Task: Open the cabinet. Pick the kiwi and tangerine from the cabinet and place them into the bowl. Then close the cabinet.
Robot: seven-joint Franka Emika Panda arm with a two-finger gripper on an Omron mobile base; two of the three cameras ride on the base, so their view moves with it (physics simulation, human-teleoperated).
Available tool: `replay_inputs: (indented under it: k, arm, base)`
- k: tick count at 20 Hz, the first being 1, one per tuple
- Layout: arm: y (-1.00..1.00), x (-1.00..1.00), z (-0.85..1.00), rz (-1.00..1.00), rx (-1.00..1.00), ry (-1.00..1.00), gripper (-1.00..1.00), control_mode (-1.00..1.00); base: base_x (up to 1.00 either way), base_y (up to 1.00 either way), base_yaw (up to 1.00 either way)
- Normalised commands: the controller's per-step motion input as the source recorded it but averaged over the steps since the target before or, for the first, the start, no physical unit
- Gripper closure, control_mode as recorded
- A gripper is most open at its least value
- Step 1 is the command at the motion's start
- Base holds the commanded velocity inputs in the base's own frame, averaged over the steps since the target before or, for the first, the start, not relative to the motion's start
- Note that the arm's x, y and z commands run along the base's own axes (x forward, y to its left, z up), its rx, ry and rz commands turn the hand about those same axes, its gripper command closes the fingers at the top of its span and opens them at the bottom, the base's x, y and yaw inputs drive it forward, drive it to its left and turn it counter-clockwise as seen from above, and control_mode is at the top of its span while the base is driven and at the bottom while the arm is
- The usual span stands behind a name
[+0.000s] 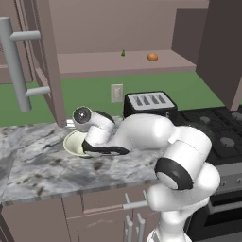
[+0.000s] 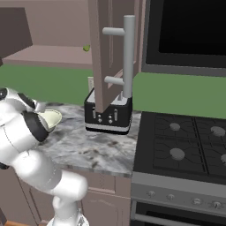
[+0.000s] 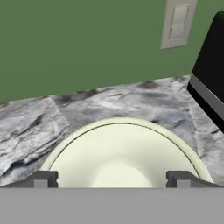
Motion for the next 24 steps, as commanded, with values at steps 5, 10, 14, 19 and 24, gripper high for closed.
replay_inputs:
  k: [5, 10, 14, 19, 24]
  arm:
    - [0.00, -0.53, 0.90, 0.00, -0.02, -0.24, -1.00, -1.00]
    - [-0.09, -0.64, 0.93, 0.00, -0.02, -0.25, -1.00, -1.00]
    - [-0.21, -0.71, 0.97, 0.00, 0.00, -0.23, -1.00, -1.00]
    - [-0.38, -0.75, 0.94, 0.00, 0.00, -0.14, -1.00, -1.00]
    - [-0.58, -0.80, 0.81, 0.00, 0.00, -0.09, -1.00, -1.00]
  base:
    - [0.00, 0.00, 0.00]
    - [0.00, 0.00, 0.00]
    - [0.00, 0.00, 0.00]
    - [0.00, 0.00, 0.00]
    - [0.00, 0.00, 0.00]
